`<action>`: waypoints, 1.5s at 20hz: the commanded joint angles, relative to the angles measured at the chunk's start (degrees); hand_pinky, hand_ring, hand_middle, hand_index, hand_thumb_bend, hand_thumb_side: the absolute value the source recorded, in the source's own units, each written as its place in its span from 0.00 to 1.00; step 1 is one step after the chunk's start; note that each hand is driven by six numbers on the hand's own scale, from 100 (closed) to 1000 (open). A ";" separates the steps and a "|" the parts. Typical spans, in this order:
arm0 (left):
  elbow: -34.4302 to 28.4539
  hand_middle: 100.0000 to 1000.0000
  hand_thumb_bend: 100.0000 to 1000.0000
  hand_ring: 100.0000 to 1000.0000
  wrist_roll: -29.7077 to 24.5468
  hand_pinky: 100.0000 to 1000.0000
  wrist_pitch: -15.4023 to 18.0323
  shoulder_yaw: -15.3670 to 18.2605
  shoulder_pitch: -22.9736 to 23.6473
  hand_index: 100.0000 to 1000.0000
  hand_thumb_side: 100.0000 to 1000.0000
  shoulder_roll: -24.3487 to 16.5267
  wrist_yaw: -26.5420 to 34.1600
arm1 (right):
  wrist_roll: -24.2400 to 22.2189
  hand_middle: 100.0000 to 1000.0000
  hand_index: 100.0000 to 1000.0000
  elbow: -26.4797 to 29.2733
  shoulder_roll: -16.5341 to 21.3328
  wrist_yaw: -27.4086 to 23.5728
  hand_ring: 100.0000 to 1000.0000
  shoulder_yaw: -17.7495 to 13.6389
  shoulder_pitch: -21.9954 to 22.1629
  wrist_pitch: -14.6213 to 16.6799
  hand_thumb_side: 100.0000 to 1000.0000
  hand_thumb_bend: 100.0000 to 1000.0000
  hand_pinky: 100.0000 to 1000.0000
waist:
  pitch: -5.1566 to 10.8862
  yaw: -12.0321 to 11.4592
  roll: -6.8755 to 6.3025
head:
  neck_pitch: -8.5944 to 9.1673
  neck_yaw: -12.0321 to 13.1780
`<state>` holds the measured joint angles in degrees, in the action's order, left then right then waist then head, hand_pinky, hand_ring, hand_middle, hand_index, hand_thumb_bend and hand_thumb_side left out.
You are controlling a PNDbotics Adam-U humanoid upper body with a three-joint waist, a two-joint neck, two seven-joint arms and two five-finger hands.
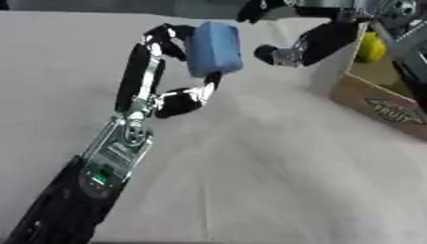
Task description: Pick up the objects with one hand, pass them to the other hand, and then place them into the box on the other side of the table.
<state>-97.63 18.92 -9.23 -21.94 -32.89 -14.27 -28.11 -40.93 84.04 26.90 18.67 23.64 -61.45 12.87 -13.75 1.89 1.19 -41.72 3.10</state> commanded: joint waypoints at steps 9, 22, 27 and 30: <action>-2.91 0.31 0.00 0.45 -3.78 0.60 -2.81 0.28 -1.27 0.43 0.00 0.61 2.28 | 2.85 0.88 0.89 1.68 -0.01 1.74 0.86 -1.27 -0.67 1.37 0.15 0.35 0.95 | 1.78 -0.18 0.15 | -0.10 -0.23; -3.49 0.30 0.00 0.45 -4.78 0.60 -3.95 -0.16 -2.09 0.43 0.00 2.41 3.09 | 5.22 0.87 0.88 1.90 -1.45 3.39 0.85 -1.44 0.29 0.74 0.17 0.33 0.94 | 1.67 -0.10 0.09 | -0.15 -0.28; -3.08 0.30 0.00 0.45 -4.91 0.60 -4.21 -0.36 -2.40 0.43 0.00 3.02 2.54 | 5.14 0.87 0.89 1.71 -1.77 3.51 0.85 -1.47 0.55 0.52 0.20 0.32 0.95 | 1.62 -0.10 0.06 | -0.16 -0.32; -2.95 0.30 0.00 0.45 -4.87 0.60 -4.24 -0.38 -2.71 0.43 0.00 3.25 2.48 | 5.04 0.87 0.89 1.67 -1.80 3.55 0.86 -1.44 0.63 0.61 0.20 0.32 0.95 | 1.62 -0.15 0.07 | -0.20 -0.26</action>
<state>-99.79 13.99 -13.46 -22.13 -34.42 -11.29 -25.27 -35.92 84.79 24.56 21.94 22.95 -59.95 13.47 -13.75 1.74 1.19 -41.74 2.90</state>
